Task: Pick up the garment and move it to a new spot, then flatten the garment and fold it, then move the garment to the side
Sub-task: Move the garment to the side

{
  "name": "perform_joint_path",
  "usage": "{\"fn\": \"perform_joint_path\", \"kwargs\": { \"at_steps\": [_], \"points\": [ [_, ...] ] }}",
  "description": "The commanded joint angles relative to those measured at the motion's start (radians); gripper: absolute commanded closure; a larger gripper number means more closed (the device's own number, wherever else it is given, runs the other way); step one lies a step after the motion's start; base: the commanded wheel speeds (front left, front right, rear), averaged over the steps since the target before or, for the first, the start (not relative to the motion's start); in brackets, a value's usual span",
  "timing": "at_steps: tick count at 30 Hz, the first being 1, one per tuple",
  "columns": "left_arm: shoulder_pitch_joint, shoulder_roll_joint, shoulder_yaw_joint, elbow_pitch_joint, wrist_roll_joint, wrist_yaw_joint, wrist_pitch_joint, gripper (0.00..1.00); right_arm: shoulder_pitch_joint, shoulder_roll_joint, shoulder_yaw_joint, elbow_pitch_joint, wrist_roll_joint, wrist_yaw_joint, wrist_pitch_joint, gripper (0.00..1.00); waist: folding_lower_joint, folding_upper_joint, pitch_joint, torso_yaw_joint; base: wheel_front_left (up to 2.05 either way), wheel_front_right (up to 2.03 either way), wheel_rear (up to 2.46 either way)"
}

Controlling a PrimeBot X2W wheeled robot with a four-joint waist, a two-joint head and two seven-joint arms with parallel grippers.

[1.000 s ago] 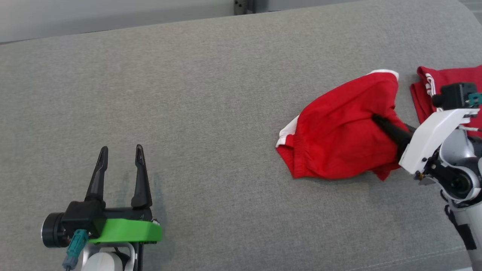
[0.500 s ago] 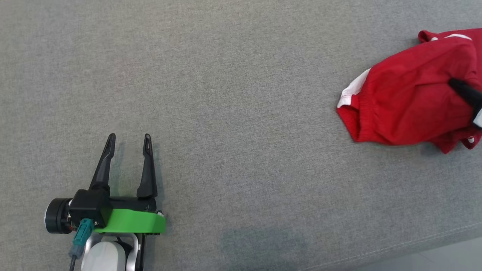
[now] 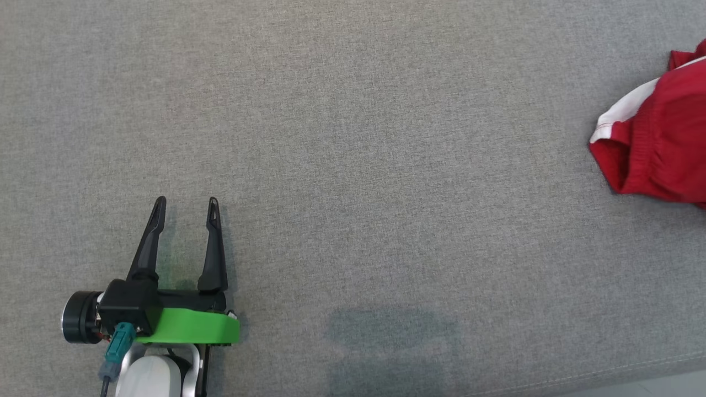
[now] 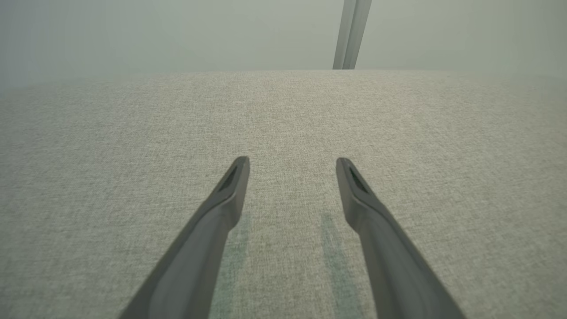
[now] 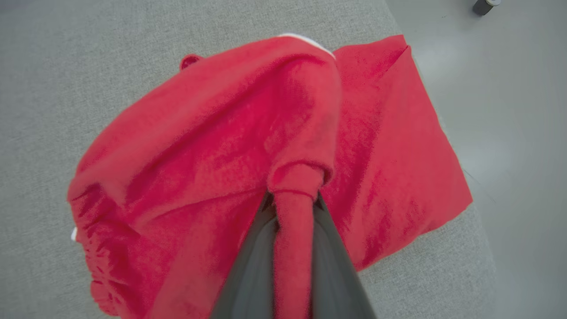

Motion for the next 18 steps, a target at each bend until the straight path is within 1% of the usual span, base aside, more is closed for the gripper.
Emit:
{"fn": "perform_joint_path", "kwargs": {
  "at_steps": [1, 2, 4, 5, 6, 10, 14, 18],
  "points": [
    [0.003, 0.003, 0.001, 0.0, 0.006, -0.003, -0.003, 0.0, 0.016, -0.002, -0.007, 0.016, -0.022, 0.0, -0.015, 1.0, -0.0001, 0.0, 0.0, 0.001, 0.0, 0.0, 0.0],
    [0.002, 0.003, 0.0, 0.0, 0.007, -0.003, -0.003, 0.0, 0.025, -0.002, -0.002, 0.022, -0.046, 0.0, -0.028, 1.0, -0.0001, 0.0, 0.0, 0.001, 0.0, 0.0, 0.0],
    [0.0, 0.003, 0.001, -0.001, 0.007, 0.0, -0.003, 0.0, 0.025, -0.011, -0.012, 0.035, -0.114, 0.0, -0.097, 1.0, -0.0001, 0.0, 0.002, -0.003, 0.0, 0.0, 0.0],
    [0.0, 0.003, 0.0, 0.001, 0.008, 0.0, -0.003, 0.0, 0.034, -0.008, -0.004, 0.046, -0.148, 0.0, -0.127, 0.3, -0.0001, 0.0, 0.002, -0.005, 0.0, 0.0, 0.0],
    [0.001, 0.003, -0.001, 0.003, 0.009, -0.001, -0.003, 0.0, 0.044, -0.004, 0.004, 0.063, -0.181, 0.0, -0.151, 0.0, -0.0001, 0.0, 0.0, -0.008, 0.0, 0.0, 0.0],
    [-0.003, 0.003, -0.003, 0.006, 0.008, 0.001, -0.003, 0.0, 0.037, 0.012, -0.025, 0.127, -0.312, 0.0, -0.305, 0.0, -0.0001, 0.0, -0.007, -0.017, 0.0, 0.0, 0.0],
    [-0.001, 0.003, -0.006, 0.013, -0.001, 0.007, -0.003, 0.0, 0.023, 0.033, -0.069, 0.194, -0.437, 0.0, -0.432, 0.0, -0.0001, 0.0, -0.026, -0.024, 0.0, 0.0, 0.0],
    [0.011, 0.003, -0.013, 0.015, -0.024, 0.017, -0.003, 0.0, 0.021, 0.05, -0.105, 0.211, -0.52, 0.0, -0.559, 0.0, -0.0001, 0.0, -0.059, -0.024, 0.0, 0.0, 0.0]
  ]
}}
